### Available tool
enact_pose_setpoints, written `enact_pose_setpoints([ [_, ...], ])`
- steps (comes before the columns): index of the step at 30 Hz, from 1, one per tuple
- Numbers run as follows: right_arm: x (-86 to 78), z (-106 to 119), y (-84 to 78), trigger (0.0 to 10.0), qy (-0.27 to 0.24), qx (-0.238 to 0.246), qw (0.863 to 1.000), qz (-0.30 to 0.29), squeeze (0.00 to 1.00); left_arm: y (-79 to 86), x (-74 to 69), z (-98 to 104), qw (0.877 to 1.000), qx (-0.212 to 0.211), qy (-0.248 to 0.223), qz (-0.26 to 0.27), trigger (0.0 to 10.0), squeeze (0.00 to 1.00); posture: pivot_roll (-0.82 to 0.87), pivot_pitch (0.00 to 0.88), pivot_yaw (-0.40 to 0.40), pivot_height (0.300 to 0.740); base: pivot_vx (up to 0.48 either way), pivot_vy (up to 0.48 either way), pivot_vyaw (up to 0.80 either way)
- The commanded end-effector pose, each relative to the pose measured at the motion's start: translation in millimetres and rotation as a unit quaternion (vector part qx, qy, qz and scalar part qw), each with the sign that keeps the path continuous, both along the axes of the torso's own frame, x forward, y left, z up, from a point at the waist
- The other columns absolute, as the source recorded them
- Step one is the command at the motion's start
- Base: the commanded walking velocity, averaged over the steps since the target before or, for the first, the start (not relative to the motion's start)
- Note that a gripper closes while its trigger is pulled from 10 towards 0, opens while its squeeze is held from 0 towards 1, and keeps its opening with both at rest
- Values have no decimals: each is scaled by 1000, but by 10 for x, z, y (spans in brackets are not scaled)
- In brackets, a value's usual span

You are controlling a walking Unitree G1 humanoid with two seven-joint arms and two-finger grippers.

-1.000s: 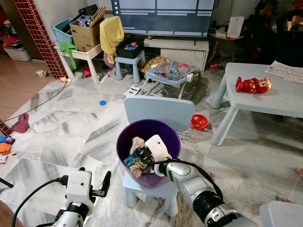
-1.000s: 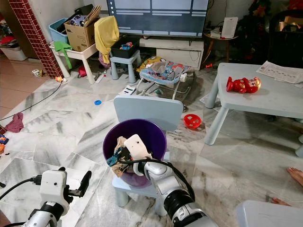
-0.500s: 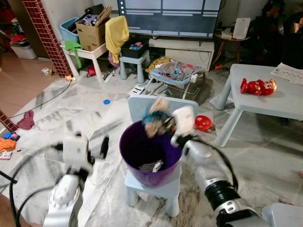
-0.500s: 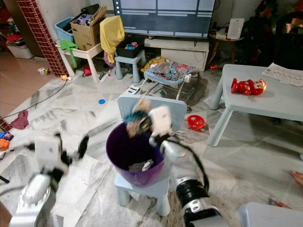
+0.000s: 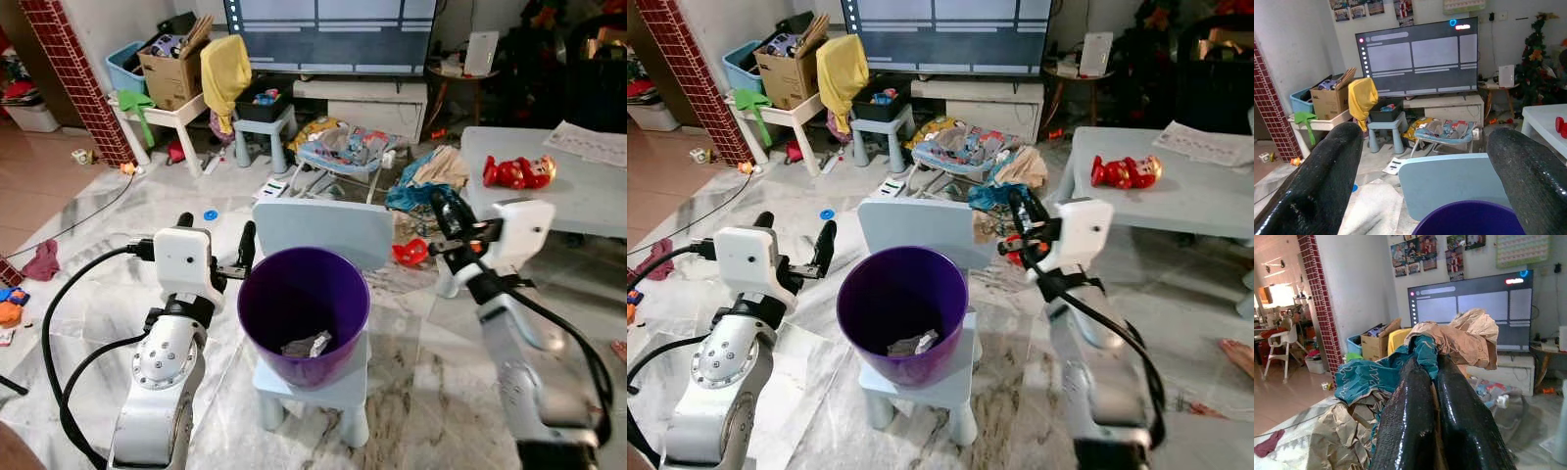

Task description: Picking trash to rubbish bin

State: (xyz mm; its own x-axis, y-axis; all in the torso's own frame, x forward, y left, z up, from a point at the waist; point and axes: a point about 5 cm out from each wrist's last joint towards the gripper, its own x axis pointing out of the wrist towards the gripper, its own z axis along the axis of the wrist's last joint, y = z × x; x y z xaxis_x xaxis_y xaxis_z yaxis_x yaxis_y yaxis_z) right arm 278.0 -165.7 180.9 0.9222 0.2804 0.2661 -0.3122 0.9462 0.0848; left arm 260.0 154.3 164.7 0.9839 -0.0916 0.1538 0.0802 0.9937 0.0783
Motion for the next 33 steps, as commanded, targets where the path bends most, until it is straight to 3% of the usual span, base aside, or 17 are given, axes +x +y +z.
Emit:
enact_pose_setpoints([
  [1, -47, 47, -39, 0, 0, -2, 1000, 5, 0, 50, -51, -6, 1000, 7, 5, 0, 10000, 0, -20, 0, 57, 740, 0, 0, 0],
  [4, -176, 31, -208, 0, 28, -41, 999, 5, 0, 214, -206, -148, 999, 22, 33, 9, 10000, 0, -21, 0, 52, 740, 0, 0, 0],
  [10, -321, -18, -336, 0, 54, -62, 996, -18, 0, 305, -343, -277, 997, 52, 53, 17, 10000, 0, -15, 0, 39, 740, 0, 0, 0],
  [14, -418, -107, -303, 0, 63, -57, 996, -34, 0, 348, -342, -314, 996, 53, 55, 39, 10000, 0, -13, 0, 35, 740, 0, 0, 0],
  [20, -565, -262, -58, 0, 76, -62, 995, -20, 0, 341, -331, -316, 997, 59, 49, 34, 10000, 0, -2, 0, 32, 740, 0, 0, 0],
  [24, -578, -285, -44, 0, 81, -59, 995, -23, 0, 357, -326, -331, 996, 61, 50, 35, 10000, 0, 1, 0, 31, 740, 0, 0, 0],
  [28, -579, -340, -140, 0, 92, -62, 993, -45, 0, 371, -338, -378, 996, 60, 56, 36, 10000, 0, -1, 0, 24, 740, 0, 0, 0],
  [33, -604, -358, -105, 0, 93, -61, 993, -43, 0, 368, -352, -410, 996, 57, 59, 38, 10000, 0, 1, 0, 18, 740, 0, 0, 0],
])
